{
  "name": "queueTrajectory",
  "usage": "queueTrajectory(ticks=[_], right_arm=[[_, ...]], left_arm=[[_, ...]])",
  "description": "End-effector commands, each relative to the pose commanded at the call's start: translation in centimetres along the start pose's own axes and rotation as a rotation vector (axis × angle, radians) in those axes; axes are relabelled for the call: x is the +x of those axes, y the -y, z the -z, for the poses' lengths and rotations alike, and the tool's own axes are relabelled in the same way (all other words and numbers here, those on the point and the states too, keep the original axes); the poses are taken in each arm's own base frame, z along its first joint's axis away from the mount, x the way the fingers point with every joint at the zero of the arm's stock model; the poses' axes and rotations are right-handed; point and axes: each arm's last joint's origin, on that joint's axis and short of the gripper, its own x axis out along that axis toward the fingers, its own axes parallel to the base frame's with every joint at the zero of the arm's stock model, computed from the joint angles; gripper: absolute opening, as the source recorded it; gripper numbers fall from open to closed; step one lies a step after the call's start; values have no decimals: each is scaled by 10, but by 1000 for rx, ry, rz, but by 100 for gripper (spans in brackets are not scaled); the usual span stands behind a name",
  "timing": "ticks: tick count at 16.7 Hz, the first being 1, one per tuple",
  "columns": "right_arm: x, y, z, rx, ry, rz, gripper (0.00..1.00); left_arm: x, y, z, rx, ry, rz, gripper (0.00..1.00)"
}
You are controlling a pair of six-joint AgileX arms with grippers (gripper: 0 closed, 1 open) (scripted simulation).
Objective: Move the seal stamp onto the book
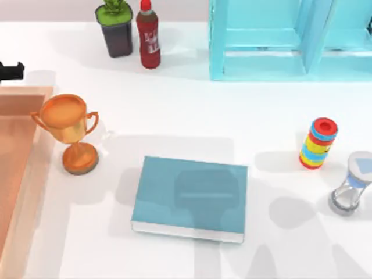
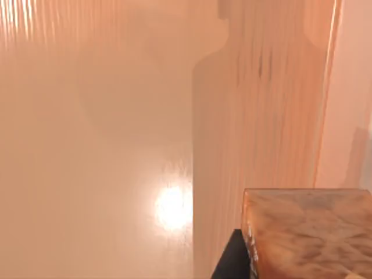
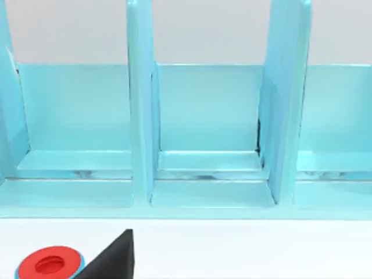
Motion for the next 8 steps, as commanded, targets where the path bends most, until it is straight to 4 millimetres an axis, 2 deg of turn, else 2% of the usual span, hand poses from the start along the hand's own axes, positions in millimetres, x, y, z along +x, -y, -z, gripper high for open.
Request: queueTrajectory(ticks=[5, 8], right_arm=[[0, 0, 0, 0, 0, 0, 100], [0, 0, 0, 0, 0, 0, 100]], left_arm=[[-15, 56, 2, 30, -74, 8, 0], [-17, 73, 4, 41, -104, 4, 0]])
